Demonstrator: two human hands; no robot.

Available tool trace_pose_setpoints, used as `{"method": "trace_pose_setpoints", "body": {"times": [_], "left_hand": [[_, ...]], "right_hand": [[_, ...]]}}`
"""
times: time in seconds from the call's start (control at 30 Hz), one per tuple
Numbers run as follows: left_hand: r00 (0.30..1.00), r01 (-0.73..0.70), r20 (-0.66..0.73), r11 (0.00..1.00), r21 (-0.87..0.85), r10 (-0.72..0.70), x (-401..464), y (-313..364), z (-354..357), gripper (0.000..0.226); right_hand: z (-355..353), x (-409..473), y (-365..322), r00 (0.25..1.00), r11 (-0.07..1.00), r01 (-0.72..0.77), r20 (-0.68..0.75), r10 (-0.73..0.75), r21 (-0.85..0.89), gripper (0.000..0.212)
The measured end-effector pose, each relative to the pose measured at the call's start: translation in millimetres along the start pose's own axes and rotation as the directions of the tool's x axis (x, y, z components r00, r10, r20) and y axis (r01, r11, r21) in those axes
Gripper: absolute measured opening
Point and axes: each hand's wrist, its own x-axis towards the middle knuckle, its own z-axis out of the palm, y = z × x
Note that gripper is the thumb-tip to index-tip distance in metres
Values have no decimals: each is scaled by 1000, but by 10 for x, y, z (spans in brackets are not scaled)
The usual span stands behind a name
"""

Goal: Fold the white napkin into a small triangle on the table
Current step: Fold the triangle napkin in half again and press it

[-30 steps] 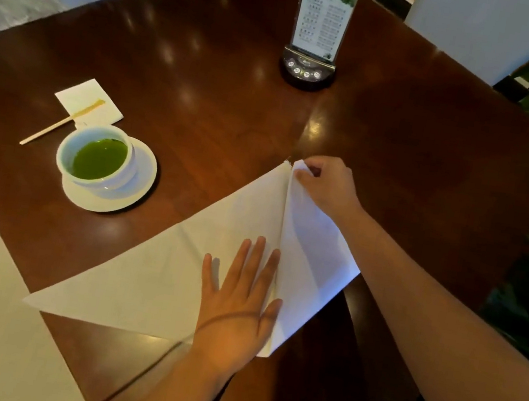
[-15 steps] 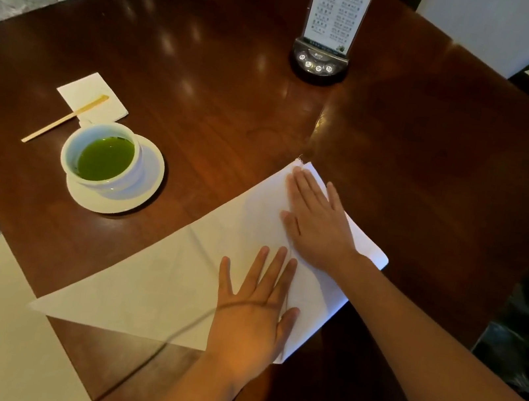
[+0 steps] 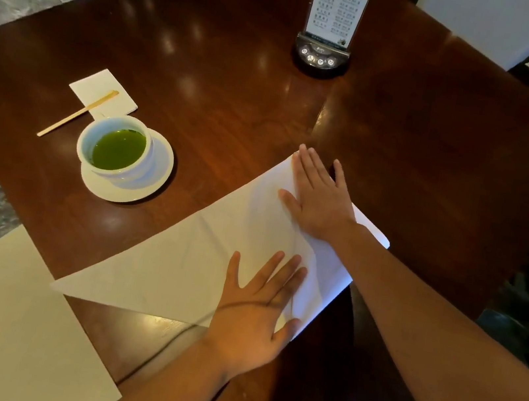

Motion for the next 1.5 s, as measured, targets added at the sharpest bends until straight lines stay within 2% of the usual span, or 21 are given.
{"method": "trace_pose_setpoints", "body": {"times": [0.13,0.27,0.63,0.87,1.03,1.13,1.2,1.3,1.37,1.5], "left_hand": [[1000,5,-9,1000,-7,-5,2,17,7,69],[1000,18,6,1000,12,-18,18,16,5,68],[1000,2,-23,1000,18,-2,-46,15,24,67],[997,-24,-70,999,27,25,-55,-2,43,66],[999,-23,-47,998,54,25,-39,-16,91,69],[997,-6,-72,998,64,11,-52,-11,39,69],[985,100,-147,995,30,-95,-123,-48,-65,67],[890,365,-254,925,-105,-380,-343,-194,-165,61],[844,469,-222,873,-136,-488,-508,-302,-141,60],[822,547,-118,830,-113,-557,-746,-546,-50,62]], "right_hand": [[-52,-558,-146,993,996,11,-117,0,93,60],[101,-1115,-152,999,997,24,-34,-22,78,54],[11,-1003,381,987,991,126,104,-121,-38,62],[1,-1003,441,975,978,196,121,-186,-77,70],[-13,-990,423,976,982,180,134,-171,-61,72],[-55,-1029,289,990,993,96,110,-89,-61,70],[-49,-1117,44,999,999,42,3,-42,-24,65],[-1,-1230,-521,987,996,82,-141,-77,33,59],[50,-1226,-892,981,992,120,-156,-112,44,57],[187,-1206,-1244,986,989,130,-112,-122,64,60]]}}
